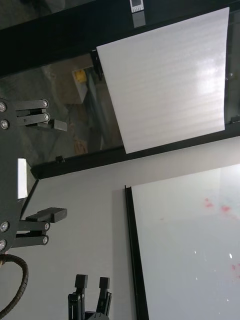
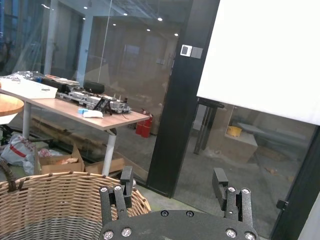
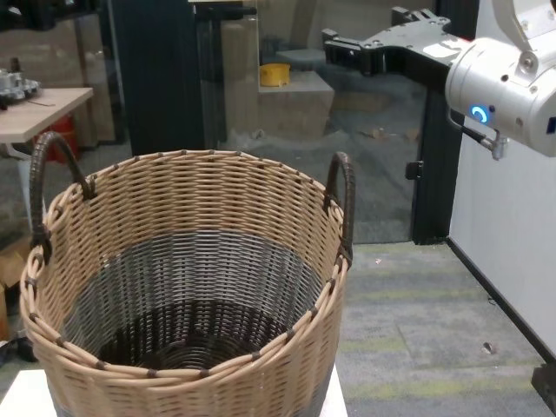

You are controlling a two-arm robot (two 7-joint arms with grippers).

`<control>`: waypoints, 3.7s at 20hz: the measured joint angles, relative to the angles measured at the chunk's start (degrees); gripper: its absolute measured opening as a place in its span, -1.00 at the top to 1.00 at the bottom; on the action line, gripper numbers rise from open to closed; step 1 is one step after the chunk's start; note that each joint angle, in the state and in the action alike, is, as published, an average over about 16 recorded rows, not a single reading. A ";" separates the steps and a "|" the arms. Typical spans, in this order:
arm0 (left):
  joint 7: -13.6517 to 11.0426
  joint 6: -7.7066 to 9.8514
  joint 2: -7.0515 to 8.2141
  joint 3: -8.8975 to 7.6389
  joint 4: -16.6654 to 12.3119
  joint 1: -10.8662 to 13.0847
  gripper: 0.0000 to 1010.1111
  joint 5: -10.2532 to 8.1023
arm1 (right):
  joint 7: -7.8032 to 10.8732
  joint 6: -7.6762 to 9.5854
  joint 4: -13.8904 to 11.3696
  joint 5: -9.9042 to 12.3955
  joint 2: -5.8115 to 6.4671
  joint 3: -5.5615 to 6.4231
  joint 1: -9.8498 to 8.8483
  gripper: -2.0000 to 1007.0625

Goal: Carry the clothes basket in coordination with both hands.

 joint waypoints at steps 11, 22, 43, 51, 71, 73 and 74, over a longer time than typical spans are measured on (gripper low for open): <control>-0.01 0.36 0.15 0.05 -0.13 0.09 -0.98 -0.07 | 0.03 0.11 -0.10 0.15 0.01 -0.02 -0.02 -0.99; 0.01 0.37 0.20 0.05 -0.07 0.04 -0.98 -0.12 | 0.03 0.20 -0.16 0.24 0.05 -0.07 -0.04 -0.99; 0.01 0.37 0.22 0.05 -0.02 -0.01 -0.98 -0.15 | 0.03 0.25 -0.18 0.31 0.09 -0.11 -0.05 -0.99; 0.01 0.37 0.22 0.05 -0.02 -0.01 -0.98 -0.15 | 0.03 0.25 -0.18 0.30 0.08 -0.11 -0.04 -0.99; 0.01 0.37 0.22 0.05 -0.02 -0.01 -0.98 -0.14 | 0.03 0.25 -0.18 0.30 0.08 -0.11 -0.04 -0.99; 0.01 0.37 0.22 0.05 -0.02 -0.01 -0.98 -0.14 | 0.03 0.25 -0.18 0.30 0.08 -0.11 -0.04 -0.99; 0.01 0.37 0.22 0.05 -0.02 -0.01 -0.98 -0.14 | 0.03 0.25 -0.18 0.30 0.08 -0.11 -0.04 -0.99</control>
